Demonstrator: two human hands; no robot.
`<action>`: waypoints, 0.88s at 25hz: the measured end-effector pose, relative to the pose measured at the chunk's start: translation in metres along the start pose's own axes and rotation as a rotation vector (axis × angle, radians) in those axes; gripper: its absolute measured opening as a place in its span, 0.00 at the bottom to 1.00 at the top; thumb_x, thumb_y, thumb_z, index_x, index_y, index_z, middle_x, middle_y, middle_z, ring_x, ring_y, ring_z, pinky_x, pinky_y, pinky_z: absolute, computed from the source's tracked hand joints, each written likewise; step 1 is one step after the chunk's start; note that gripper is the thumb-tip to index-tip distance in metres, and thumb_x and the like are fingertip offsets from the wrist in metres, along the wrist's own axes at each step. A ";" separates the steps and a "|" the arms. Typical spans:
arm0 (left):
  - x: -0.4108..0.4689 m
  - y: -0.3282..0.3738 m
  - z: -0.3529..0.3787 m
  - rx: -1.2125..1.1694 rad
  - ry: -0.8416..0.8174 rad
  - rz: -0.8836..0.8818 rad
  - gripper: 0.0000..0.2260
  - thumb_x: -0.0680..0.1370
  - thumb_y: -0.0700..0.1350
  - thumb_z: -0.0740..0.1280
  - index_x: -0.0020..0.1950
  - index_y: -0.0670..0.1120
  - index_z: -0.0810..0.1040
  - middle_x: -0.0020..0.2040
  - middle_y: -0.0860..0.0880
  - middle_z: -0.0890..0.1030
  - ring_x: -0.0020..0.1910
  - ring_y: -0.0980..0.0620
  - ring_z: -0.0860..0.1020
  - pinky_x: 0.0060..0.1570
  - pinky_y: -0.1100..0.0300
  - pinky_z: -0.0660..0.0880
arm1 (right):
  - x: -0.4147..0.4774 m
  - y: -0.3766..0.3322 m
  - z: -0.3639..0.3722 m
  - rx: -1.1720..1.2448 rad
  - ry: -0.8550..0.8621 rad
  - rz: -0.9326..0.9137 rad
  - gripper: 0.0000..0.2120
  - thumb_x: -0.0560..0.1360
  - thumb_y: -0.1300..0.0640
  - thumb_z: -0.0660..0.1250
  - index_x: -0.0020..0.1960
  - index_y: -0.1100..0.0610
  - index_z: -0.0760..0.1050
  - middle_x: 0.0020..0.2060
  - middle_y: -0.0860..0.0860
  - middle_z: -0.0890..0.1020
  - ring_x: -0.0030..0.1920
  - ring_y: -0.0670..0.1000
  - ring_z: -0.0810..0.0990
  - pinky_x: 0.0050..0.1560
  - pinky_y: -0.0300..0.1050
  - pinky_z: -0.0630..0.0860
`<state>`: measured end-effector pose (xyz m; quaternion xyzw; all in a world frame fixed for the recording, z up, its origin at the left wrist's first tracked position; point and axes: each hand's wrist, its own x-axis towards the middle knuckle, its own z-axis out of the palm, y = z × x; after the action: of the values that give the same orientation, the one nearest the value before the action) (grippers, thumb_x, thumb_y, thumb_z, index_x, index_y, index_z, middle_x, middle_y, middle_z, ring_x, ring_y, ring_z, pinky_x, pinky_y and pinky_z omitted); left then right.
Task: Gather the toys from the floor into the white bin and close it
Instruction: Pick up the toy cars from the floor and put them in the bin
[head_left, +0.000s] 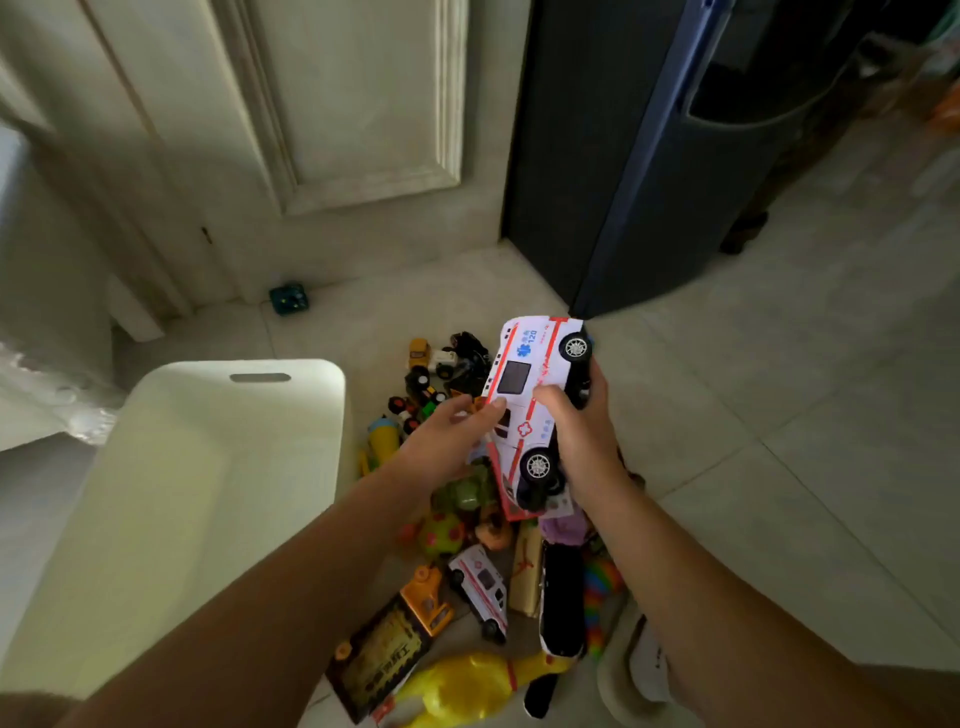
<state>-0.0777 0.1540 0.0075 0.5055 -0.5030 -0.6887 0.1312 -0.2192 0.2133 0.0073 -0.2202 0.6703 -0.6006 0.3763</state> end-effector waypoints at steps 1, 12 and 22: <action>-0.010 0.003 -0.018 -0.065 0.021 0.020 0.31 0.70 0.65 0.69 0.69 0.52 0.70 0.61 0.50 0.80 0.58 0.50 0.79 0.53 0.51 0.78 | -0.006 -0.006 0.019 0.062 -0.106 0.059 0.28 0.72 0.57 0.66 0.70 0.44 0.66 0.58 0.51 0.82 0.54 0.54 0.83 0.56 0.55 0.80; -0.084 -0.042 -0.199 -0.665 0.312 0.030 0.14 0.75 0.53 0.65 0.57 0.49 0.80 0.50 0.45 0.86 0.46 0.45 0.83 0.49 0.49 0.79 | -0.052 0.008 0.190 -0.062 -0.557 0.313 0.19 0.78 0.43 0.61 0.64 0.51 0.74 0.53 0.52 0.82 0.48 0.53 0.81 0.46 0.46 0.76; 0.070 -0.141 -0.237 -0.795 0.728 -0.412 0.39 0.51 0.52 0.80 0.60 0.52 0.70 0.55 0.40 0.80 0.48 0.37 0.81 0.38 0.35 0.78 | 0.021 0.048 0.176 -0.099 -0.238 0.261 0.12 0.81 0.47 0.57 0.51 0.51 0.76 0.44 0.56 0.85 0.47 0.55 0.83 0.49 0.51 0.79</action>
<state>0.1328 0.0379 -0.1440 0.7094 -0.0191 -0.6177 0.3388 -0.0891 0.0936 -0.0434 -0.2190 0.6727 -0.4825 0.5165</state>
